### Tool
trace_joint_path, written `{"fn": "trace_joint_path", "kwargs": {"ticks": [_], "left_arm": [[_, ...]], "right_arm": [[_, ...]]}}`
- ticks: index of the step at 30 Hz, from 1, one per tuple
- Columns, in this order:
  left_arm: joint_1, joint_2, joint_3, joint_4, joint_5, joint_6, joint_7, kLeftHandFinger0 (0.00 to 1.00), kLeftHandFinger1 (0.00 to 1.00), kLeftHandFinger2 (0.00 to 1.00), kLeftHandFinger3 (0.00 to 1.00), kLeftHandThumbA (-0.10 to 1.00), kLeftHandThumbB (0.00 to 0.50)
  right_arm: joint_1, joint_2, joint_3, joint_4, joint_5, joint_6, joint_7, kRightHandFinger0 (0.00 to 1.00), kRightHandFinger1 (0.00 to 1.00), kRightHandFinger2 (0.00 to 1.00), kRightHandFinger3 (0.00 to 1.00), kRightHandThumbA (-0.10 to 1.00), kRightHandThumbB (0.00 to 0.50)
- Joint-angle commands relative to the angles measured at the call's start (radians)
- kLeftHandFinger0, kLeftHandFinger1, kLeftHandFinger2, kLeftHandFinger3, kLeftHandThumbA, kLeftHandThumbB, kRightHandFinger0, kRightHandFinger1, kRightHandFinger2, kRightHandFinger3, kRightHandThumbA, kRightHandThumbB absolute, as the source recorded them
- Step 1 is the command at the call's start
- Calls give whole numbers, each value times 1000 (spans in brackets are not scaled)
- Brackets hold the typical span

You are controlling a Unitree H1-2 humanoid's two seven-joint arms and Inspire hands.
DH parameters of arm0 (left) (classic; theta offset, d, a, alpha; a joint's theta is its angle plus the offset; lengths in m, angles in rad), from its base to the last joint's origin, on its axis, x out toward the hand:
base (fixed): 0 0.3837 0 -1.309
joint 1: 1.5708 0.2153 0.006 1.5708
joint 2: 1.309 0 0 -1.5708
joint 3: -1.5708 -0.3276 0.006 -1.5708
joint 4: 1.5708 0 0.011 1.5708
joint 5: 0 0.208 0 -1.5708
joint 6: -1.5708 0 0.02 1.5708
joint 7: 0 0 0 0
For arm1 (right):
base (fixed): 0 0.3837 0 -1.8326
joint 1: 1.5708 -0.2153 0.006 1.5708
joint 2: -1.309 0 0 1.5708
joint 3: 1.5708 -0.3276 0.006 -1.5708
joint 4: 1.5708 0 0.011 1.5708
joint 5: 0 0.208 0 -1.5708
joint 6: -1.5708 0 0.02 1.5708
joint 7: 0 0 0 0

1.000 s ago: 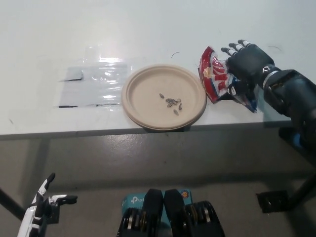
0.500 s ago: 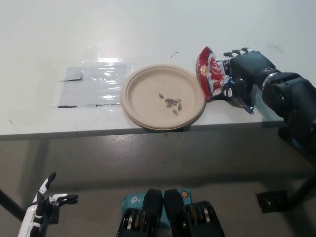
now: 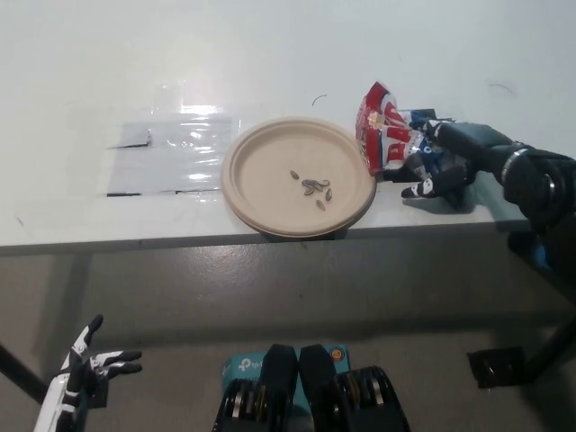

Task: The robot picks up a small bag of sunflower seeds on the right hand side and take it to the empty plate on the left hand side then pours some sunflower seeds on to the plate.

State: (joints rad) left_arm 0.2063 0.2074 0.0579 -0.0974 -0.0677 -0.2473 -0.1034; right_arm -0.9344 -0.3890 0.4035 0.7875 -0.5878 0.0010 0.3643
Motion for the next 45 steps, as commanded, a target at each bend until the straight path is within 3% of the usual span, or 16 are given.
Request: {"fn": "trace_joint_path", "kwargs": {"ticks": [1, 5, 7, 11, 14, 16, 17, 18, 20, 24, 27, 32, 33, 37, 40, 45], "left_arm": [[-14, 17, 19, -57, 2, -37, 0, 752, 592, 597, 1000, 1000, 254], [-20, 7, 15, -50, 4, -38, 4, 760, 602, 619, 1000, 1000, 270], [-36, -3, 7, -38, 2, -41, 3, 744, 641, 663, 1000, 1000, 262], [-76, -25, -13, -12, 22, -46, 8, 965, 1000, 1000, 1000, 1000, 218], [-91, -38, -26, 1, 15, -31, 2, 1000, 1000, 1000, 1000, 1000, 209], [-94, -41, -35, 9, 8, -17, -9, 1000, 1000, 1000, 1000, 1000, 221], [-105, -44, -41, 13, 12, -4, -11, 1000, 1000, 1000, 1000, 1000, 263], [-112, -44, -42, 16, 14, -1, -12, 1000, 1000, 1000, 1000, 1000, 261], [-109, -46, -46, 16, 20, 8, -14, 1000, 1000, 1000, 1000, 1000, 335], [-79, -45, -45, 11, 0, 12, -23, 1000, 1000, 1000, 1000, 1000, 349], [-75, -44, -47, 13, -12, 12, -32, 1000, 1000, 1000, 1000, 1000, 374], [-137, -62, -48, 44, -24, 12, -27, 1000, 1000, 1000, 1000, 1000, 406], [-140, -65, -49, 43, -14, 11, -22, 1000, 1000, 1000, 1000, 1000, 415], [-134, -73, -50, 37, -14, 19, -17, 1000, 1000, 1000, 1000, 1000, 410], [-134, -81, -46, 43, -22, 21, -13, 1000, 1000, 1000, 1000, 1000, 431], [-130, -105, -39, 62, 9, 22, 15, 1000, 1000, 1000, 1000, 1000, 431]], "right_arm": [[-178, -289, -200, -443, 1129, 469, 564, 1000, 1000, 1000, 1000, 1000, 500], [-161, -250, -420, -535, 1171, 469, 361, 1000, 1000, 1000, 1000, 1000, 500], [-161, -198, -588, -659, 1035, 469, 244, 1000, 1000, 1000, 1000, 1000, 500], [-115, -205, -729, -935, 903, 315, 65, 1000, 1000, 1000, 1000, 1000, 477], [-29, -221, -779, -1155, 846, 270, -19, 1000, 1000, 1000, 1000, 1000, 433], [52, -231, -809, -1300, 833, 253, -48, 1000, 1000, 1000, 1000, 1000, 483], [108, -229, -821, -1380, 842, 241, -66, 1000, 1000, 1000, 1000, 1000, 489], [121, -226, -823, -1403, 847, 238, -70, 1000, 1000, 1000, 1000, 1000, 490], [239, -183, -813, -1542, 785, 192, -121, 1000, 1000, 1000, 1000, 1000, 500], [362, -125, -784, -1642, 777, 164, -160, 1000, 1000, 1000, 1000, 1000, 500], [513, -31, -729, -1711, 699, 45, -206, 1000, 1000, 1000, 1000, 1000, 493], [723, 108, -589, -1717, 577, -145, -207, 1000, 1000, 1000, 1000, 1000, 418], [799, 152, -552, -1619, 607, -262, -204, 1000, 1000, 1000, 1000, 1000, 405], [946, 251, -494, -1432, 552, -321, -196, 1000, 1000, 1000, 1000, 1000, 476], [1008, 299, -470, -1236, 497, -411, -198, 1000, 1000, 1000, 1000, 1000, 344], [1050, 345, -471, -1017, 409, -449, -234, 1000, 1000, 1000, 1000, 1000, 334]]}}
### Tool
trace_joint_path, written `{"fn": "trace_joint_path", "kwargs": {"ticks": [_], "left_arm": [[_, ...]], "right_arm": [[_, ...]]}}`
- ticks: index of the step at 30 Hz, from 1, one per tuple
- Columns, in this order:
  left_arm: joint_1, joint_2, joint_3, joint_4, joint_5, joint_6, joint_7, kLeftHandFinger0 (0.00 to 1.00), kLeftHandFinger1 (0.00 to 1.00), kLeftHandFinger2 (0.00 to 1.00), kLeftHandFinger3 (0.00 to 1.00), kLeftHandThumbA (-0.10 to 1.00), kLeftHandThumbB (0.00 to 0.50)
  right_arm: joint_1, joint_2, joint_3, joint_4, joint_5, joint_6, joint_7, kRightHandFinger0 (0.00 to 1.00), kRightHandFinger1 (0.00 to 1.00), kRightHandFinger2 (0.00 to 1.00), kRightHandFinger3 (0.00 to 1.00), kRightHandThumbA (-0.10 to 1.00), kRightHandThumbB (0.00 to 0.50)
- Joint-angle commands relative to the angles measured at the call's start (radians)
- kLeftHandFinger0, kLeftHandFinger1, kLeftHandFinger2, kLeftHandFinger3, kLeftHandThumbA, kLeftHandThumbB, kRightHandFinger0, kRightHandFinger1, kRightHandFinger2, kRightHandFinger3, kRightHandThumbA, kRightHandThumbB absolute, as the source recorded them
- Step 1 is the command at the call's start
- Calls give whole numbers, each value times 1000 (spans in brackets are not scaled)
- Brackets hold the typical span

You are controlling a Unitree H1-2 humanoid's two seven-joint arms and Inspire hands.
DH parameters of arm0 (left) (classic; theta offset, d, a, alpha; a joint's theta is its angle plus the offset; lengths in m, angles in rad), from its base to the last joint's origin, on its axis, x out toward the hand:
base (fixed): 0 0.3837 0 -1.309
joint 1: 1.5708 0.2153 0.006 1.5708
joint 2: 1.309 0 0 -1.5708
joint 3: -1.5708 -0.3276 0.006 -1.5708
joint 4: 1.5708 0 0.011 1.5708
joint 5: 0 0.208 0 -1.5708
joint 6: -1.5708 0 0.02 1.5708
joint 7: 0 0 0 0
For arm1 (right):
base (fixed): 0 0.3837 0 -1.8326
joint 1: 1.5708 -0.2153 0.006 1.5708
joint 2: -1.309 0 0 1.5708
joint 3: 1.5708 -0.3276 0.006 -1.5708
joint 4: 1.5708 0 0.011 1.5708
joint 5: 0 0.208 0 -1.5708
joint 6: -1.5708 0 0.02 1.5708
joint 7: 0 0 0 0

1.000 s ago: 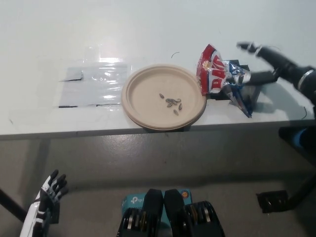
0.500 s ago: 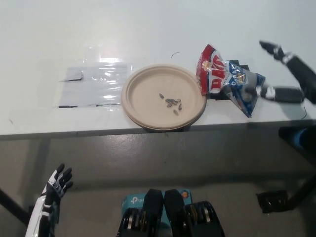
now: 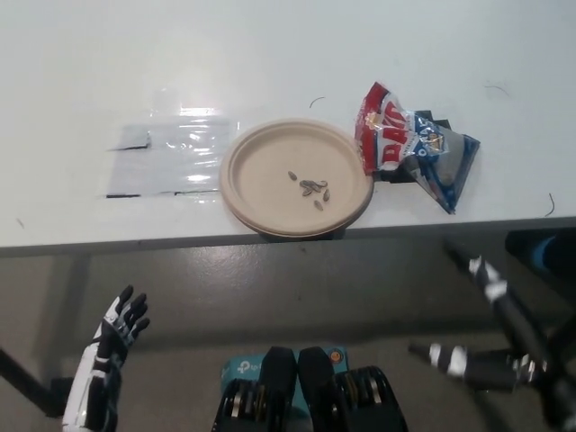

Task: The robot picks up a small bag of sunflower seeds on the right hand side and take it to the empty plate on the left hand side then pours some sunflower seeds on to the plate.

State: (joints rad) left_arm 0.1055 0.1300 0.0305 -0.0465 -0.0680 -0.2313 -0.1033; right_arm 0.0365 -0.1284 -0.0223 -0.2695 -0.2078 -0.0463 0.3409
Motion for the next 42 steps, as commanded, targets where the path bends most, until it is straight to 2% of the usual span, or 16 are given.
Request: {"fn": "trace_joint_path", "kwargs": {"ticks": [1, 5, 7, 10, 12, 14, 23, 26, 27, 31, 32, 36, 42], "left_arm": [[-30, -33, -5, 25, -2, -6, 16, 1000, 1000, 1000, 1000, 1000, 423], [-19, -31, 21, 42, -1, -42, 26, 1000, 1000, 1000, 1000, 1000, 361], [-14, -28, 31, 42, 0, -41, 29, 1000, 1000, 1000, 1000, 1000, 339], [-12, -28, 32, 56, 14, -54, 31, 1000, 1000, 1000, 1000, 1000, 358], [-13, -29, 26, 60, 18, -50, 22, 1000, 1000, 1000, 1000, 1000, 342], [-12, -32, 23, 65, 21, -57, 19, 1000, 1000, 1000, 1000, 1000, 321], [-7, -37, 26, 72, 26, -60, 22, 1000, 1000, 1000, 1000, 1000, 310], [-1, -38, 23, 75, 26, -71, 18, 1000, 1000, 1000, 1000, 1000, 300], [-4, -38, 22, 78, 27, -75, 18, 1000, 1000, 1000, 1000, 1000, 294], [-13, -38, 21, 84, 29, -77, 15, 1000, 1000, 1000, 1000, 1000, 295], [-12, -37, 21, 79, 33, -70, 15, 1000, 1000, 1000, 1000, 1000, 270], [-29, -32, 20, 80, 46, -60, 18, 1000, 1000, 1000, 1000, 1000, 231], [-12, -30, 21, 84, 42, -76, 11, 1000, 1000, 1000, 1000, 1000, 228]], "right_arm": [[75, 78, -40, 99, 31, -406, -201, 1000, 1000, 1000, 1000, 1000, 323], [62, 62, -24, 225, 23, -424, -217, 1000, 1000, 1000, 1000, 1000, 331], [65, 60, -30, 253, 35, -424, -210, 1000, 1000, 1000, 1000, 1000, 308], [71, 55, -29, 264, 30, -424, -225, 1000, 1000, 1000, 1000, 1000, 290], [75, 52, -25, 270, 25, -424, -241, 1000, 1000, 1000, 1000, 1000, 303], [81, 39, -12, 268, 12, -424, -262, 1000, 1000, 1000, 1000, 1000, 276], [68, -1, 58, 285, -22, -424, -345, 1000, 1000, 1000, 1000, 1000, 283], [77, -11, 75, 285, -12, -424, -355, 1000, 1000, 1000, 1000, 1000, 297], [77, -8, 72, 287, -5, -424, -353, 1000, 1000, 1000, 1000, 1000, 320], [77, -20, 89, 287, -15, -424, -378, 1000, 1000, 1000, 1000, 1000, 297], [80, -21, 92, 288, -16, -424, -381, 1000, 1000, 1000, 1000, 1000, 292], [62, -41, 118, 305, -9, -424, -404, 1000, 1000, 1000, 1000, 1000, 282], [81, -51, 148, 307, -9, -424, -424, 1000, 1000, 1000, 1000, 1000, 282]]}}
